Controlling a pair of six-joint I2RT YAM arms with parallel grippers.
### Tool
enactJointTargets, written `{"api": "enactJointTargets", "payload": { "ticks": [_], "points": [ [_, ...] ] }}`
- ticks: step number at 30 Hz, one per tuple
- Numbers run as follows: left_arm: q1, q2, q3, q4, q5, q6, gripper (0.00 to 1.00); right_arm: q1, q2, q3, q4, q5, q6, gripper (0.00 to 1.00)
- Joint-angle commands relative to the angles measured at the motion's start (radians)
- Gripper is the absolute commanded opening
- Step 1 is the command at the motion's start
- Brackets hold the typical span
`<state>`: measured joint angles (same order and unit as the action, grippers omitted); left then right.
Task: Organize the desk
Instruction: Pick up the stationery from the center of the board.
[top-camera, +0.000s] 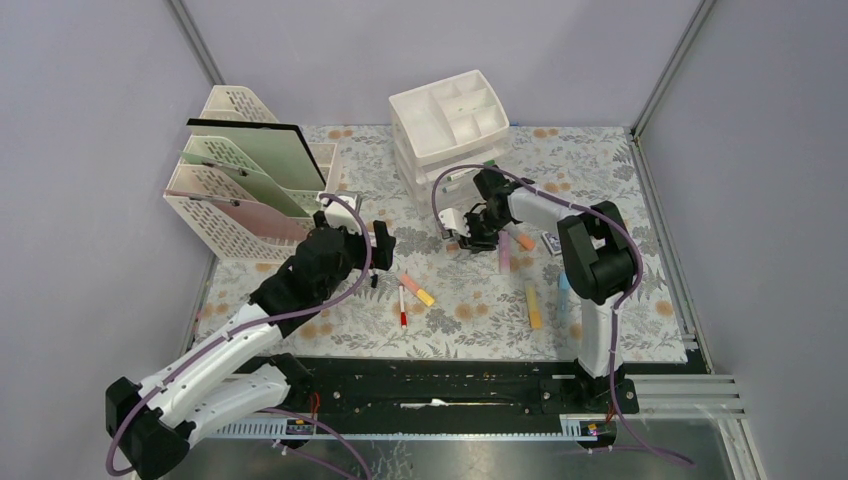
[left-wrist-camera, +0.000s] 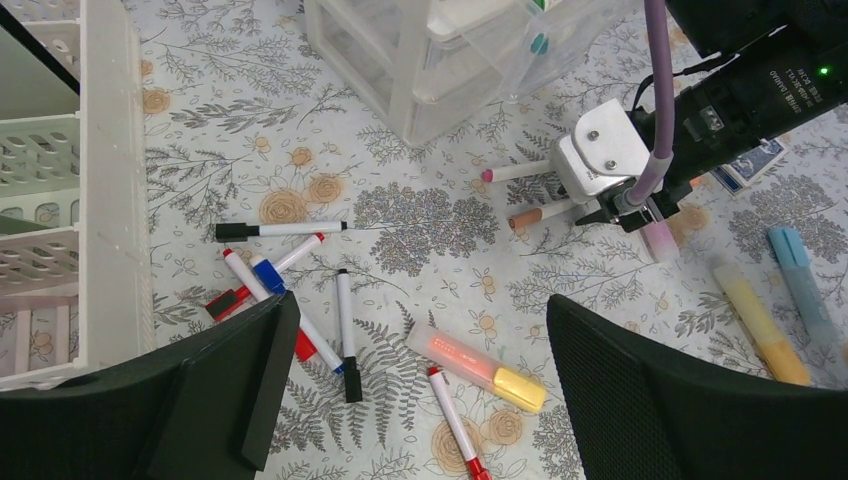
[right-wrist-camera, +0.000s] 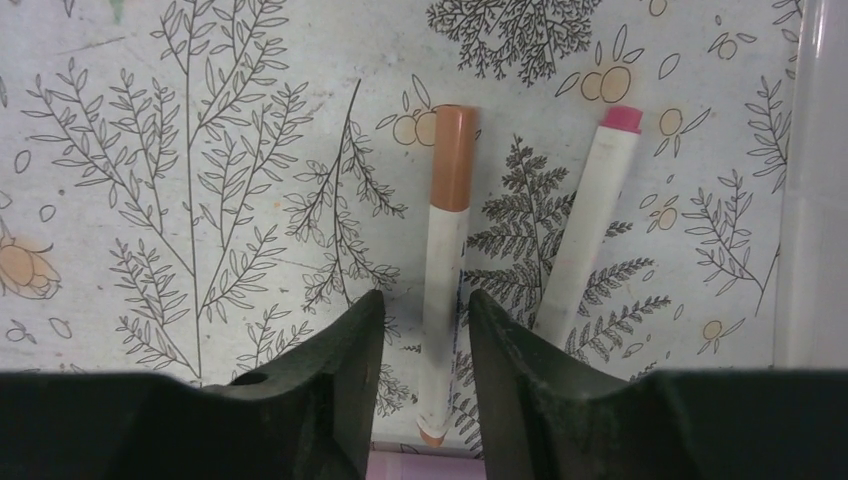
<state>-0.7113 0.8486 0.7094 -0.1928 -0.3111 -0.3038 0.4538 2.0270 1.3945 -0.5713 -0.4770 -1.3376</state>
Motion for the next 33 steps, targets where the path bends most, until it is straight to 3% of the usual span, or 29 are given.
{"api": "enactJointTargets", "payload": {
  "ticks": [1,10,16,23,33],
  "points": [
    [0.009,0.009,0.015,0.045,-0.012,0.004,0.99,0.017,0.021,0.04,0.001,0.033,-0.008,0.4],
    [0.018,0.027,0.013,0.07,0.009,-0.005,0.99,0.024,0.024,0.012,-0.007,0.047,0.019,0.1],
    [0.03,0.034,0.003,0.098,0.038,-0.025,0.99,0.026,-0.021,-0.024,0.025,0.037,0.094,0.0],
    [0.039,0.044,0.004,0.117,0.063,-0.045,0.99,0.026,-0.107,-0.024,0.014,-0.001,0.207,0.0],
    [0.058,0.031,-0.019,0.139,0.107,-0.106,0.99,0.026,-0.265,-0.005,-0.063,-0.078,0.234,0.0]
  ]
}}
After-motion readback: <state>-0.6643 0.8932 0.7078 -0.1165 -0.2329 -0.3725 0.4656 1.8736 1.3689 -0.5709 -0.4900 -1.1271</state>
